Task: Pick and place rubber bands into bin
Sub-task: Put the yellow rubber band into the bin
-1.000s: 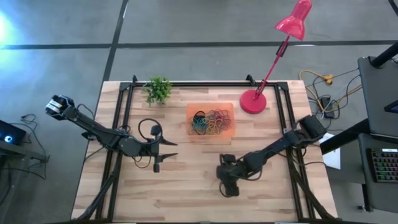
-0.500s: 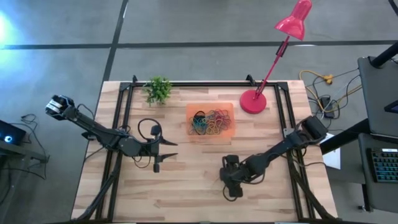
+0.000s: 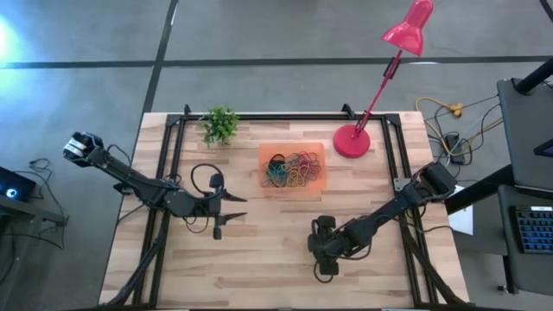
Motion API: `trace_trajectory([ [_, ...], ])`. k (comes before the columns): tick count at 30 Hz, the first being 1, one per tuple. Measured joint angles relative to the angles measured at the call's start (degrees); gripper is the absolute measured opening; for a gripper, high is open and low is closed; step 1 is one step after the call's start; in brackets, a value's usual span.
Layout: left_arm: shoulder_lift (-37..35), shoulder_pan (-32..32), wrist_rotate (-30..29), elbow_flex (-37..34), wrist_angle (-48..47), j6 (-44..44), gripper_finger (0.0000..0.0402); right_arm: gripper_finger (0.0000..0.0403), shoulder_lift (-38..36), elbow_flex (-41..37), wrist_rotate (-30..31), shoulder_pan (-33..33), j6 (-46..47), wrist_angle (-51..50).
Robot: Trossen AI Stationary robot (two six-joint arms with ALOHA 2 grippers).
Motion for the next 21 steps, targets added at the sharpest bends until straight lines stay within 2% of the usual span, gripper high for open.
trace_trajectory([
  [6,0.0,0.0,0.0,0.0,0.0,0.0,0.0148,0.0196,0.0,0.0,0.2,0.0,-0.1,0.0],
  [21,0.0,0.0,0.0,0.0,0.1,0.0,0.0148,0.0029,0.0,0.0,0.0,0.7,-0.4,-0.1],
])
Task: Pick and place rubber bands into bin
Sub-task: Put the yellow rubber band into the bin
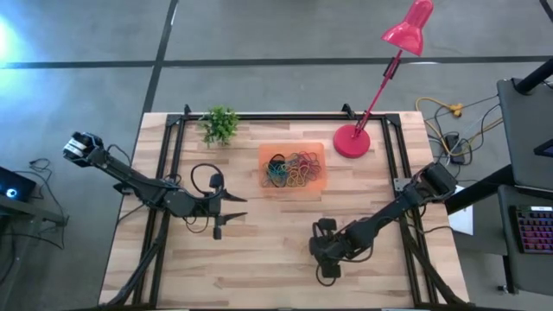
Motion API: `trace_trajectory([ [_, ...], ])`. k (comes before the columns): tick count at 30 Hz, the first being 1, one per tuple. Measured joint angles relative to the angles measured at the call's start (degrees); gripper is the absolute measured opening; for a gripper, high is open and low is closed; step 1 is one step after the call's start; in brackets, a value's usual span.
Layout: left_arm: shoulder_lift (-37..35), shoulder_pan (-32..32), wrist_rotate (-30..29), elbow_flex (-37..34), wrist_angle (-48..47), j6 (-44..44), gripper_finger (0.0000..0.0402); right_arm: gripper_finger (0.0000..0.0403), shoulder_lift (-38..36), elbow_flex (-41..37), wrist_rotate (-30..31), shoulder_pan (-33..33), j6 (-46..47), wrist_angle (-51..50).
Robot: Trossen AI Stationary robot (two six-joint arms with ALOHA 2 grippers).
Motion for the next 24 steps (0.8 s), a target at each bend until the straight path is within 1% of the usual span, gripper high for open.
trace_trajectory([
  [1,0.0,0.0,0.0,0.0,0.0,0.0,0.0148,0.0019,0.0,0.0,-0.1,0.0,-0.1,0.1],
  [4,0.0,0.0,0.0,0.0,0.2,0.0,0.0148,0.001,0.0,0.0,-0.1,0.0,-0.3,0.2],
  [13,0.0,0.0,0.0,0.0,0.2,0.0,0.0148,0.0008,-1.3,0.9,2.0,0.4,-4.3,-0.9],
  [19,0.0,0.0,0.0,0.0,0.2,0.0,0.0148,0.0008,-4.4,1.5,9.7,0.1,-5.8,-6.5],
  [24,0.0,0.0,0.0,0.0,0.4,0.0,0.0148,0.0008,-7.8,2.9,13.9,0.3,-5.8,-11.1],
])
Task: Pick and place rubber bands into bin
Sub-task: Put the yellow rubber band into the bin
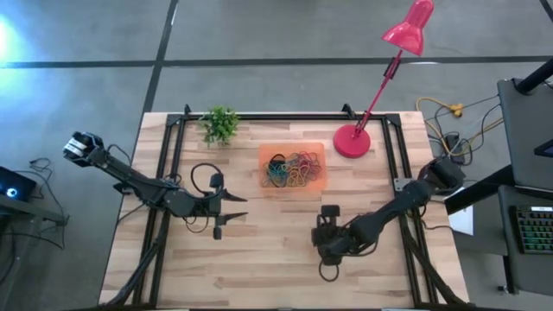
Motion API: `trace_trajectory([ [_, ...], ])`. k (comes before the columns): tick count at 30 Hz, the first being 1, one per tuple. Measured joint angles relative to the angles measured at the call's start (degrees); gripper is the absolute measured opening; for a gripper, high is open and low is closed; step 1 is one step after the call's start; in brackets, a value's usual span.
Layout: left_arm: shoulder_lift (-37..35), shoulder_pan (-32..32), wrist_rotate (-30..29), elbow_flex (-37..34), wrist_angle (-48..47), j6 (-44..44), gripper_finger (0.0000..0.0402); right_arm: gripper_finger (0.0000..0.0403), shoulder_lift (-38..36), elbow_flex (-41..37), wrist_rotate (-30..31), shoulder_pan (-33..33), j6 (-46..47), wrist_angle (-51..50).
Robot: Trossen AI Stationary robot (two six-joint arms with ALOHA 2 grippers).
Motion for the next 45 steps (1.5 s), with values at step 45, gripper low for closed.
trace_trajectory([
  [45,0.0,0.0,0.0,-0.4,0.2,0.0,0.0148,0.0008,-5.4,17.4,25.3,-24.0,-28.0,-11.3],
])
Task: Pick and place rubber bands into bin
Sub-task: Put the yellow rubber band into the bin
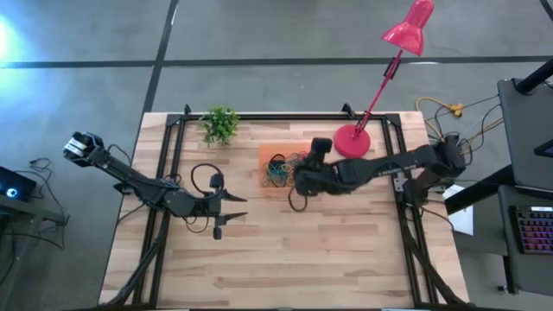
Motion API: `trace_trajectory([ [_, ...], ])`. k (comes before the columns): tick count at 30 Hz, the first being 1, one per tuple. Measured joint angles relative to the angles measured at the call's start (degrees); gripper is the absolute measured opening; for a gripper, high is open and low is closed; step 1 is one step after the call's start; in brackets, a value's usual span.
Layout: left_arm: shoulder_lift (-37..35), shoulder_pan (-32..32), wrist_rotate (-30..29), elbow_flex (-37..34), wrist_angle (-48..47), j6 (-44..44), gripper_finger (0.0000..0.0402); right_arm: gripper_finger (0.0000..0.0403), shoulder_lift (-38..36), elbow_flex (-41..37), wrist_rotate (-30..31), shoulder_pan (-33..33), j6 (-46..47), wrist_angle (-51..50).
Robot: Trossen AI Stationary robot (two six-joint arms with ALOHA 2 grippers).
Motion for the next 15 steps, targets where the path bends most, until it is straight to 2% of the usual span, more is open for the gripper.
trace_trajectory([
  [8,0.0,0.0,0.0,-0.5,0.0,0.1,0.0148,0.0008,0.1,-2.5,-4.3,-6.9,-0.9,2.1],
  [15,0.0,0.1,0.0,-0.6,0.1,0.1,0.0148,0.0009,0.1,-3.0,-8.6,-10.5,2.6,3.8],
])
